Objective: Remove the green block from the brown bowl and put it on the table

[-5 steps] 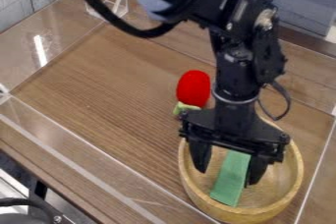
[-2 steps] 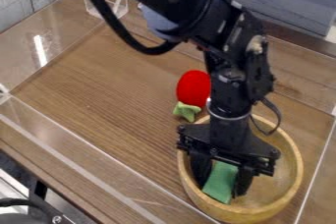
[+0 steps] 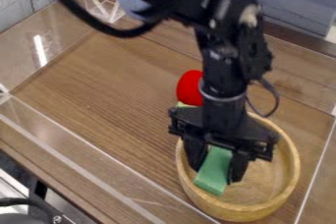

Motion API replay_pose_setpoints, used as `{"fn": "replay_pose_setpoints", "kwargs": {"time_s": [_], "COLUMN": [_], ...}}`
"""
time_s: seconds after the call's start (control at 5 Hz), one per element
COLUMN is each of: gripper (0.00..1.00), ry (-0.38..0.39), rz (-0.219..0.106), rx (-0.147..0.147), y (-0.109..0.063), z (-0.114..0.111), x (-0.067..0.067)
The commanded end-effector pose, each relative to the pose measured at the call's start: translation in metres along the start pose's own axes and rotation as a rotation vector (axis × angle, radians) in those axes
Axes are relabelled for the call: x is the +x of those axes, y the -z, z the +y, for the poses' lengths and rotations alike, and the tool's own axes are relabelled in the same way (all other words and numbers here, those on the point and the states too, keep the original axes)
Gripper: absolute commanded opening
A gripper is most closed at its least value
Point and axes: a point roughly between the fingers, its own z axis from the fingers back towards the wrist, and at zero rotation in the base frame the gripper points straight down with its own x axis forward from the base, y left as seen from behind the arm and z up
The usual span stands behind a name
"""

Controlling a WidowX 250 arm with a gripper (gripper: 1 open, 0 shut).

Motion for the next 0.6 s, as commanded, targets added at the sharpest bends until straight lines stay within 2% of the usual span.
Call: {"fn": "replay_pose_setpoints", "kwargs": {"time_s": [0.0,0.2,0.4], "gripper": [0.00,0.00,0.00], "ry": [0.037,0.061,0.055], "rz": [-0.054,-0.071,-0.087], "rx": [-0.025,-0.026,-0.024], "y": [-0.023,-0.035,-0.042], "z": [-0.010,-0.013,-0.005], "x": [0.008,0.011,0.014]}}
